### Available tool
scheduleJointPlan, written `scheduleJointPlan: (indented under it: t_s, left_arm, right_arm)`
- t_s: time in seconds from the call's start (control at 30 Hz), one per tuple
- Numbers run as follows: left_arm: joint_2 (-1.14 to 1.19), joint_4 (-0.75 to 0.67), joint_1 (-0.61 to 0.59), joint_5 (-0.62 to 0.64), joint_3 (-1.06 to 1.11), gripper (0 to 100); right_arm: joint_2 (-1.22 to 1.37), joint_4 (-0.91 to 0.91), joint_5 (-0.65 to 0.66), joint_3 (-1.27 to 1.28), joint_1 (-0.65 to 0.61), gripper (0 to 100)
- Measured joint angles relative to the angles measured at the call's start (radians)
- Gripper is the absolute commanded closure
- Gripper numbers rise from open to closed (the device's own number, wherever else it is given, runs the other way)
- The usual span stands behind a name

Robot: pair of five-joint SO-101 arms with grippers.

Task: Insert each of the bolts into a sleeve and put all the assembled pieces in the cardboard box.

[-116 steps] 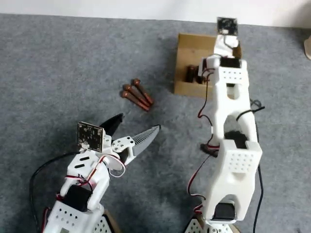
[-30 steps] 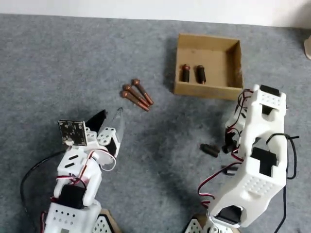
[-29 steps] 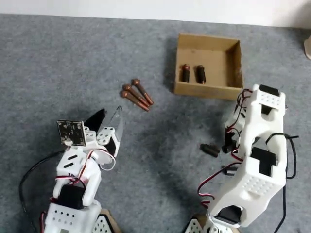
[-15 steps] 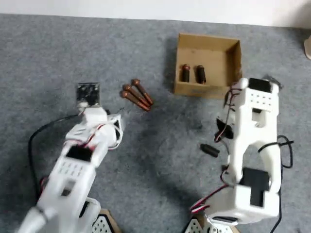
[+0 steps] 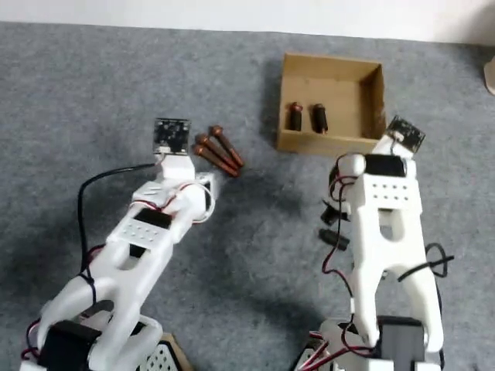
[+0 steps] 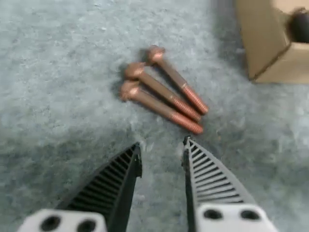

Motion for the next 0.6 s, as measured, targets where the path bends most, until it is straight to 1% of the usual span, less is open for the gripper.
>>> scheduleJointPlan:
  t_s: [0.07,0.1,0.17,0.23,0.33,0.5,0.6]
  left_arm:
    - [0.003,0.0,0.0,0.015,0.0,86]
    - [0.006,0.0,-0.002,0.046,-0.008,86]
    - [0.011,0.003,-0.002,0.147,-0.028,86]
    - [0.011,0.04,-0.005,0.255,-0.058,86]
    - [0.012,0.166,-0.029,0.37,-0.144,86]
    - [0.012,0.414,-0.043,0.486,-0.304,86]
    - [0.012,0.496,-0.041,0.56,-0.354,86]
  right_arm:
    - [-0.02,-0.02,0.0,0.038,-0.003,99.5]
    - [-0.031,-0.028,0.0,0.057,-0.005,99.5]
    - [-0.046,-0.051,0.0,0.092,-0.006,99.5]
    - [-0.058,-0.074,0.0,0.123,-0.008,99.5]
    - [-0.074,-0.107,0.0,0.164,-0.006,99.5]
    - [-0.075,-0.15,-0.006,0.199,-0.026,99.5]
    - [-0.075,-0.153,-0.041,0.204,-0.037,99.5]
